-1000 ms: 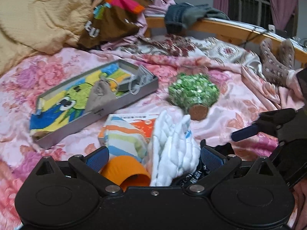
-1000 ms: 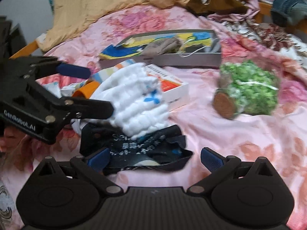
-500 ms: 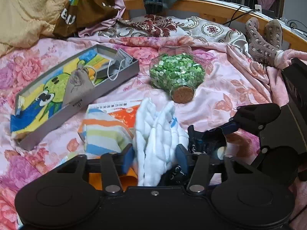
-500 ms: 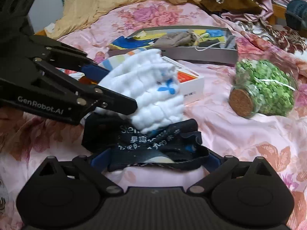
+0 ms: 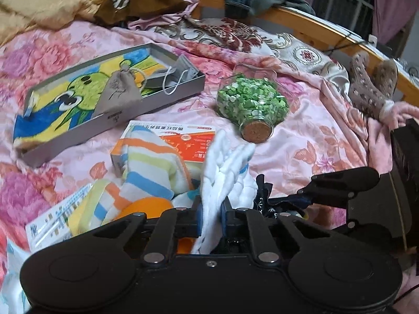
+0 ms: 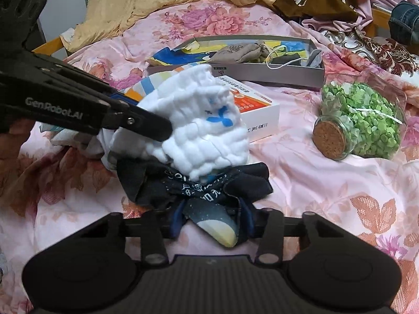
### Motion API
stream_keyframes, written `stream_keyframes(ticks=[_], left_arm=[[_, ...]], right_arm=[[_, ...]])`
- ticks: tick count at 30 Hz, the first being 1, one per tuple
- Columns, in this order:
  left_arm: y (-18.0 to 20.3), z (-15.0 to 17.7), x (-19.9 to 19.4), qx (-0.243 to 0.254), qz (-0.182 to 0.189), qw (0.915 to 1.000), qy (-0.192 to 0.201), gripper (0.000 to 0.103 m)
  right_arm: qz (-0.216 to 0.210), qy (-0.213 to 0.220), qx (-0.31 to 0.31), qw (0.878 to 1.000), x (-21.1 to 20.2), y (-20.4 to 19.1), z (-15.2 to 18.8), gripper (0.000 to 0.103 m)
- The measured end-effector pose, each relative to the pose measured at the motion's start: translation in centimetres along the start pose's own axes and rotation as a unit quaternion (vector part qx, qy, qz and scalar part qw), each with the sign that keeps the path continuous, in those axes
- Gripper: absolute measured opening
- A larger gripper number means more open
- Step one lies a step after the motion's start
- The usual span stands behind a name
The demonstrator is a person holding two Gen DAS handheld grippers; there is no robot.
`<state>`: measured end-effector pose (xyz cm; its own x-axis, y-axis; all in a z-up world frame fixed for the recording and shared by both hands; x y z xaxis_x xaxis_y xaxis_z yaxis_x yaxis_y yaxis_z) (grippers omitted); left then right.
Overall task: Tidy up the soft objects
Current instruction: 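Grasp the white fluffy glove with the left gripper while the right gripper grasps the black strap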
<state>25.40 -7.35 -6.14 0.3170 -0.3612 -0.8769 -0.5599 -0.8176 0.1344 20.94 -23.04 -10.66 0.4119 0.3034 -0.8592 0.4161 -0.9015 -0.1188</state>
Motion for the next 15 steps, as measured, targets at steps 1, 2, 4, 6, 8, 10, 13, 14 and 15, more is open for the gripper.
stream_keyframes(ticks=[1,2,4,6,8,10,13,14,15], left_arm=[[0.1,0.2,-0.1,-0.001,0.001,1.0000,0.002,0.014],[0.2,0.4,-0.2,0.000,0.001,1.0000,0.003,0.013],[0.4,0.9,-0.4,0.003,-0.004,1.0000,0.007,0.012],[0.6,1.3,-0.6,0.002,-0.012,0.9998,0.012,0.011],[0.6,1.5,-0.9,-0.004,-0.018,0.9997,0.015,0.011],[0.5,1.6,-1.3,-0.012,-0.021,0.9995,0.021,0.011],[0.3,1.6,-2.0,-0.024,-0.026,0.9988,0.035,0.011],[0.3,1.6,-2.1,-0.028,-0.031,0.9984,0.037,0.011],[0.2,1.6,-2.3,-0.030,-0.037,0.9981,0.040,0.011]], right_arm=[[-0.001,0.001,-0.001,1.000,0.0,-0.1,0.0,0.036],[-0.001,0.004,-0.003,1.000,-0.1,-0.1,0.0,0.033],[-0.001,0.008,-0.008,1.000,-0.3,-0.4,0.0,0.022],[0.002,0.018,-0.015,1.000,-0.7,-0.6,0.1,0.017],[0.007,0.030,-0.018,0.999,-1.2,-0.8,0.1,0.015],[0.014,0.046,-0.013,0.999,-1.7,-0.7,0.1,0.013],[0.030,0.074,0.011,0.997,-2.6,0.0,0.1,0.012],[0.033,0.080,0.020,0.996,-2.8,0.3,0.1,0.012],[0.039,0.089,0.032,0.995,-3.1,0.7,0.1,0.012]])
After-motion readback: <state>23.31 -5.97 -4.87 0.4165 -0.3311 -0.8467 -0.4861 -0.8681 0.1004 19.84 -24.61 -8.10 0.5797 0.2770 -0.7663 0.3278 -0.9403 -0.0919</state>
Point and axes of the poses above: each gripper's, at about its wrist camera, not at the fingertips, and x roughly the way its jaws point, y to its right, z to its underside, the point moved 3 cm from there along x, roughly the way its jaws point, and after that the axes turned 14 degrees about -y, right-handed, at the moved point
